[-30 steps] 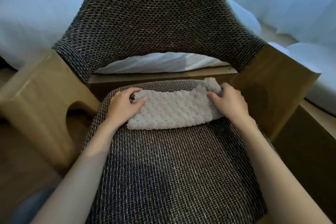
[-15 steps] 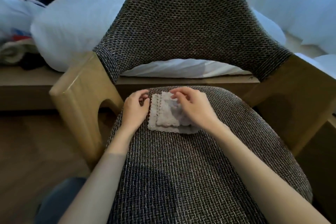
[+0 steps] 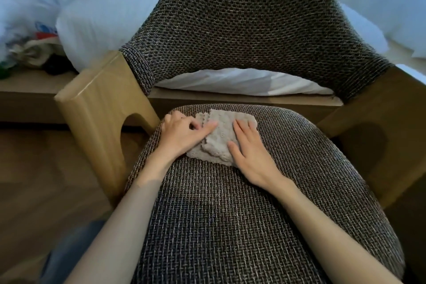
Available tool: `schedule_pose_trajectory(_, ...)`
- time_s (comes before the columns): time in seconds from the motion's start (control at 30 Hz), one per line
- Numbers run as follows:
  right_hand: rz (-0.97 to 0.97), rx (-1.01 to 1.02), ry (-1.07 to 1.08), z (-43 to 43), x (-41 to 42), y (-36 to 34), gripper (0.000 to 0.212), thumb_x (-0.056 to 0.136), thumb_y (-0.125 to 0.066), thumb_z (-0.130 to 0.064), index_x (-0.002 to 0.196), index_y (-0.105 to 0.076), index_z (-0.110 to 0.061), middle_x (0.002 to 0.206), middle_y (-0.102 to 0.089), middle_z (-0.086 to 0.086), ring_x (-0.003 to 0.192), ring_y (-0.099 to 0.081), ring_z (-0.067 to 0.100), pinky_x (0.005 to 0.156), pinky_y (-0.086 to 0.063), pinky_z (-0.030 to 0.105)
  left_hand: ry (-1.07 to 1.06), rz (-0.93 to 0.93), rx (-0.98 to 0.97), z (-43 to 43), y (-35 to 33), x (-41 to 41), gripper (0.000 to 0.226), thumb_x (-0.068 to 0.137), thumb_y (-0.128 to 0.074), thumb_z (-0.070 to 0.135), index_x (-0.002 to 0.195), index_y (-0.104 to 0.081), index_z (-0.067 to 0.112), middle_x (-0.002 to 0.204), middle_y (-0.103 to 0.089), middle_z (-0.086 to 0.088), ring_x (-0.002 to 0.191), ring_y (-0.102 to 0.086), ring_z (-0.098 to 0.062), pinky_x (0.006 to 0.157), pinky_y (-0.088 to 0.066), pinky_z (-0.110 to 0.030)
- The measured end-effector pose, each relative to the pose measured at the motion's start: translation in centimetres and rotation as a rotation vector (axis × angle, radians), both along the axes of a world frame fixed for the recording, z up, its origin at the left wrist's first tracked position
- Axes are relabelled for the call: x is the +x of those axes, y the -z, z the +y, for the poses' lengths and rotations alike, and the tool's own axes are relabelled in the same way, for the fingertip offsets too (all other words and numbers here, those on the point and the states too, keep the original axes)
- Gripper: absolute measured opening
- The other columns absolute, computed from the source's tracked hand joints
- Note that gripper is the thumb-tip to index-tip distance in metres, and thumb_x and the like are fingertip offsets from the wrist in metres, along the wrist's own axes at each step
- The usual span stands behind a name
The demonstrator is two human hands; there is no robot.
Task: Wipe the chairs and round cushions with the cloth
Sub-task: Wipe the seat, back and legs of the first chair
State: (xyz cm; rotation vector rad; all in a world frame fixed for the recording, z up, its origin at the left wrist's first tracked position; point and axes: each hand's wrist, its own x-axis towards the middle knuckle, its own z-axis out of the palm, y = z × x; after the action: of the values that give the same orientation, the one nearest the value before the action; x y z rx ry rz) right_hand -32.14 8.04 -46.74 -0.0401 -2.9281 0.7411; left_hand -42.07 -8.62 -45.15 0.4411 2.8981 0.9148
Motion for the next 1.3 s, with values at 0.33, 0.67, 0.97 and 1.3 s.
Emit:
schedule_pose_trajectory(0.33,0.282,-0.106,-0.028,0.0,0.0,-0.9,0.066,0.093,-0.024,-0.056,0.147,-0.038,-0.021,0.159,-0.020,-0.004,0.149,0.000,0.015,0.121,0.001,0.039,-0.099,-0.162,0.503,-0.2,-0.4,0.9,0.012,0.089,-0.063,0.028,0.089,-0.061,0.016,0.087,-0.060,0.007,0.087,-0.055,-0.012,0.069,-0.040,-0.021)
schedule_pose_trajectory(0.67,-0.082,0.256,-0.228,-0.7,-0.6,-3.0,0.064,0.094,-0.026,-0.066,0.149,-0.031,-0.033,0.157,-0.027,0.000,0.145,-0.022,0.024,0.120,-0.014,0.043,-0.114,0.099,0.435,-1.2,1.2,0.6,0.029,0.092,-0.059,0.018,0.121,-0.059,0.015,0.124,-0.057,-0.002,0.110,-0.054,-0.012,0.089,-0.043,-0.015)
schedule_pose_trajectory(0.97,-0.221,0.300,-0.152,-2.0,-4.4,-1.5,0.071,0.090,-0.023,-0.072,0.152,-0.014,-0.039,0.162,-0.011,-0.001,0.145,-0.009,0.037,0.115,-0.008,0.058,-0.147,0.274,0.307,-2.3,1.0,0.7,0.031,0.095,-0.048,0.004,0.120,-0.063,0.012,0.118,-0.062,-0.006,0.111,-0.055,-0.020,0.099,-0.040,-0.031)
schedule_pose_trajectory(1.3,0.067,0.343,-0.202,-1.7,-4.7,-1.0,0.046,0.097,-0.044,-0.049,0.132,-0.053,-0.021,0.126,-0.052,0.005,0.100,-0.060,0.026,0.078,-0.052,0.038,-0.144,0.233,0.197,-2.3,1.4,0.5,0.032,0.096,-0.047,0.007,0.125,-0.060,0.014,0.126,-0.058,-0.009,0.121,-0.049,-0.025,0.103,-0.037,-0.034)
